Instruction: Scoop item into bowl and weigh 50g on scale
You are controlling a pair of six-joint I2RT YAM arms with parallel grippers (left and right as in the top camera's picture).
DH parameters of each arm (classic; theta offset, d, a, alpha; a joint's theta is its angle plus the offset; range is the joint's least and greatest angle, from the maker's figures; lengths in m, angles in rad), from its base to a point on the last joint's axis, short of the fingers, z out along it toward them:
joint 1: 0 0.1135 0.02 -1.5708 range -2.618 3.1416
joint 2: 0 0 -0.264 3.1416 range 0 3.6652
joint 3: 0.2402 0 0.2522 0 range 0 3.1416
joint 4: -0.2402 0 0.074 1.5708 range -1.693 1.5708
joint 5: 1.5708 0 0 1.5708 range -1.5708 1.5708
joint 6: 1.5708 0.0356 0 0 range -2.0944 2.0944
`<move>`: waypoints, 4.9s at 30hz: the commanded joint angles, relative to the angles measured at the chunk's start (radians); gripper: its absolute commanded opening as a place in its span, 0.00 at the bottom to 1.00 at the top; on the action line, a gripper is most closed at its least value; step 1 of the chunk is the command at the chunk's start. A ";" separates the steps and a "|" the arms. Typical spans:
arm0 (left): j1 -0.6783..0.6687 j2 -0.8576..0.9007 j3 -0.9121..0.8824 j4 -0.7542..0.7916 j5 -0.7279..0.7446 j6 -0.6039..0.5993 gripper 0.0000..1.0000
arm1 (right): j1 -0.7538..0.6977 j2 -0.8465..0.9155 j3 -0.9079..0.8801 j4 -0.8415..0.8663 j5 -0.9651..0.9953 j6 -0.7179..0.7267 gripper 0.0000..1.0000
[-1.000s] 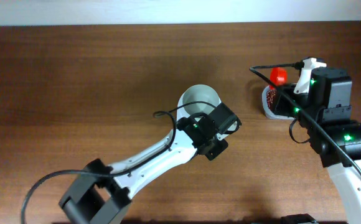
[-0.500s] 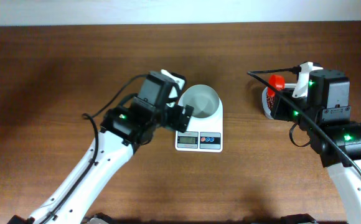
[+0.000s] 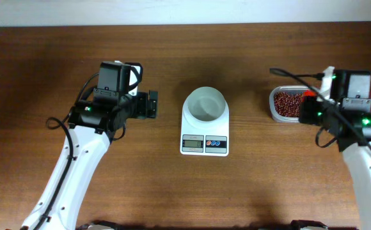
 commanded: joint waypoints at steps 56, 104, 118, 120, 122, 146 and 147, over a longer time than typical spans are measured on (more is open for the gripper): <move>-0.281 -0.273 -0.290 0.171 0.145 0.178 0.99 | -0.089 0.298 0.019 0.162 -0.133 -0.173 0.04; -0.281 -0.273 -0.290 0.168 0.144 0.178 0.99 | -0.340 0.640 0.014 0.161 -0.795 -0.219 0.04; -0.281 -0.273 -0.290 0.168 0.144 0.178 0.99 | -0.456 0.642 0.014 0.161 -0.927 -0.220 0.04; -0.281 -0.273 -0.290 0.168 0.144 0.178 0.99 | -0.456 0.642 0.014 0.160 -0.956 -0.219 0.04; -0.281 -0.273 -0.290 0.168 0.144 0.178 0.99 | -0.456 0.642 0.014 0.161 -0.985 -0.219 0.04; -0.281 -0.273 -0.290 0.168 0.144 0.178 0.99 | -0.559 0.642 0.014 0.079 -1.245 -0.279 0.04; -0.281 -0.273 -0.290 0.168 0.144 0.178 0.99 | -0.559 0.641 0.014 0.078 -1.246 -0.279 0.04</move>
